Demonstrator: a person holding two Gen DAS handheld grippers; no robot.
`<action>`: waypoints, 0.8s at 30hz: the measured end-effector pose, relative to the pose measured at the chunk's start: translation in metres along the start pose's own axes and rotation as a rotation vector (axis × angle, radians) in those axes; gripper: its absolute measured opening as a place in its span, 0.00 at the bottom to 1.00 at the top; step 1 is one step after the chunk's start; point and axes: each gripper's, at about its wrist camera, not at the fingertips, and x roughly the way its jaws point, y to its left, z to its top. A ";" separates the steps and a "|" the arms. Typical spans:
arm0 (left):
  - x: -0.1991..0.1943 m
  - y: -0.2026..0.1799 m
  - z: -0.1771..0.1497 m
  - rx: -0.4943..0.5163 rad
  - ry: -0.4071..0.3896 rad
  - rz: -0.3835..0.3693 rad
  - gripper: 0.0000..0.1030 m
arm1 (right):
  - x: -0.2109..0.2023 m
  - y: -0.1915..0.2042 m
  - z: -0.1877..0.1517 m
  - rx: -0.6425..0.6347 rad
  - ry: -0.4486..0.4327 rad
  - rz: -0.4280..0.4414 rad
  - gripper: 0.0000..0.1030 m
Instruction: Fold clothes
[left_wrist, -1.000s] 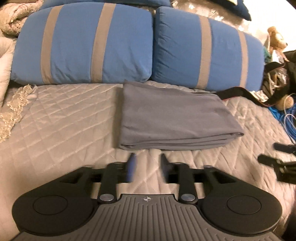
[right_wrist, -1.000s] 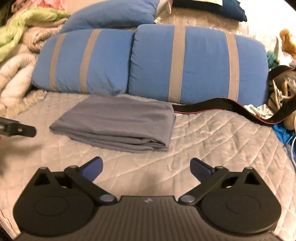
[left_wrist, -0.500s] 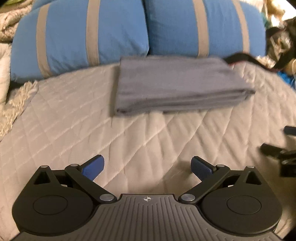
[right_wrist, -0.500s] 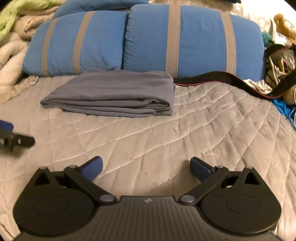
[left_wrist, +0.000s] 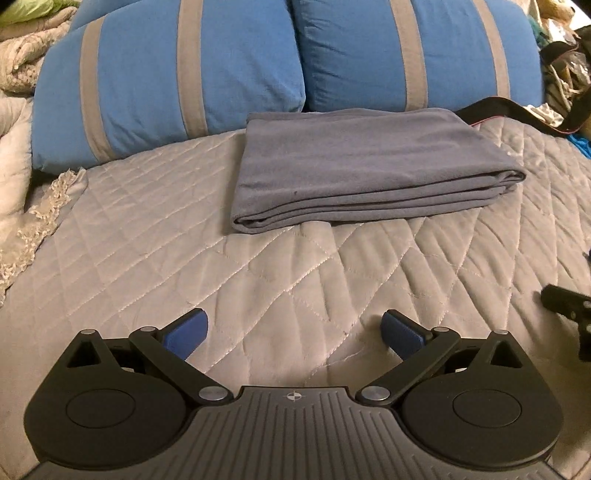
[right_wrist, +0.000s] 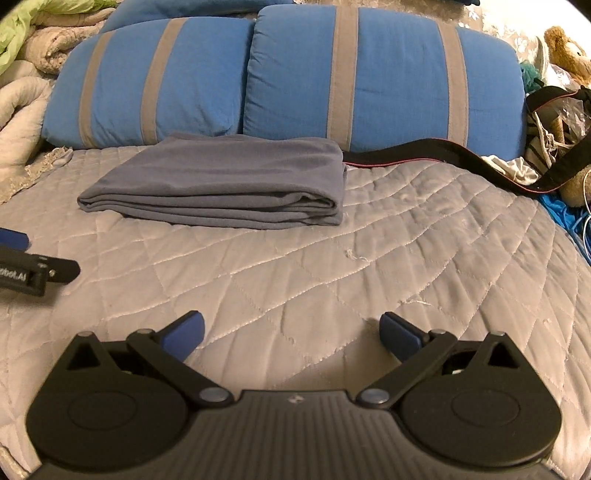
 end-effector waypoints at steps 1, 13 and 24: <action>0.001 0.001 0.001 -0.009 0.003 -0.007 1.00 | -0.001 0.000 0.000 0.003 -0.001 0.001 1.00; 0.016 0.012 0.013 -0.050 0.045 -0.072 1.00 | -0.003 0.000 0.000 0.031 0.019 -0.019 0.99; 0.009 0.008 -0.002 -0.074 -0.047 -0.041 1.00 | -0.001 0.004 0.001 0.041 0.025 -0.052 1.00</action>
